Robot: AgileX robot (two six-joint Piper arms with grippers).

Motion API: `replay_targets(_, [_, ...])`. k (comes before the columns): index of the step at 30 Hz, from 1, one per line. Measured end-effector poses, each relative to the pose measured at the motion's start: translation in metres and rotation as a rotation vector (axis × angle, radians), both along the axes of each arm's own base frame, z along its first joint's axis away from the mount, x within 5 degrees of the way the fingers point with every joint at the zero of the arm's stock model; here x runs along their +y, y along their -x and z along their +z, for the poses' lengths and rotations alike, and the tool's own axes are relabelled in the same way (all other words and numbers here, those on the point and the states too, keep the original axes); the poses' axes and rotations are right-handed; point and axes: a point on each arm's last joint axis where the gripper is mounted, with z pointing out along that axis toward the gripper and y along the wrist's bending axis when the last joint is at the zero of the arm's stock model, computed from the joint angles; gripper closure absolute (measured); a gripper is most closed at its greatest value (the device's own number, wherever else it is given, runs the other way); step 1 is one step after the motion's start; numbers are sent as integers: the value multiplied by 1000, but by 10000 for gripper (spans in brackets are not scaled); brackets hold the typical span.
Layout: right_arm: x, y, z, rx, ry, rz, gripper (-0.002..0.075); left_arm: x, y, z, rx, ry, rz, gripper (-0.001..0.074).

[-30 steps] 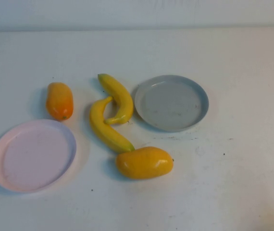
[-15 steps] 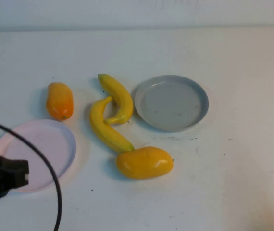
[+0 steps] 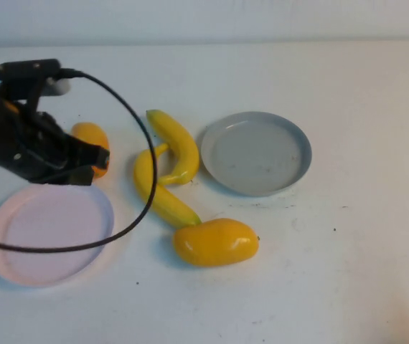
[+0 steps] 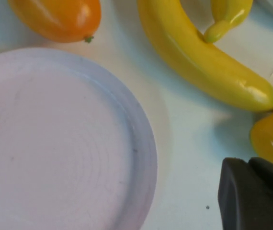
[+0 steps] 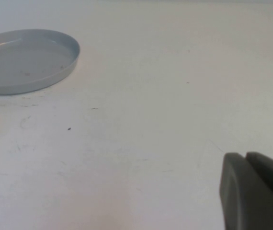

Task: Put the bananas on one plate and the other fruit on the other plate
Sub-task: Put one type of fruit in the left plate

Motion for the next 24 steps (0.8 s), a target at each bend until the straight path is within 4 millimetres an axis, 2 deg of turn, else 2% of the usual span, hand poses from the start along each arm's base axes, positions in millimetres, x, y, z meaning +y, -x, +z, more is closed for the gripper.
replay_targets(6, [0,0,0,0,0,0,742,-28,-43,3,29,-91,-40,740])
replay_targets(12, [0,0,0,0,0,0,742,-33,-76,14,-2,-125,8,738])
replay_targets(15, [0,0,0,0,0,0,742,-34,-90,13,-1,-165,8,694])
replay_targets(17, [0,0,0,0,0,0,742,-35,-98,10,9,-191,5,609])
replay_targets(19, [0,0,0,0,0,0,742,-36,-106,6,15,-200,14,493])
replay_targets(22, [0,0,0,0,0,0,742,-37,-119,-6,39,-202,59,251])
replay_targets(24, [0,0,0,0,0,0,742,-36,-126,-16,48,-198,108,132])
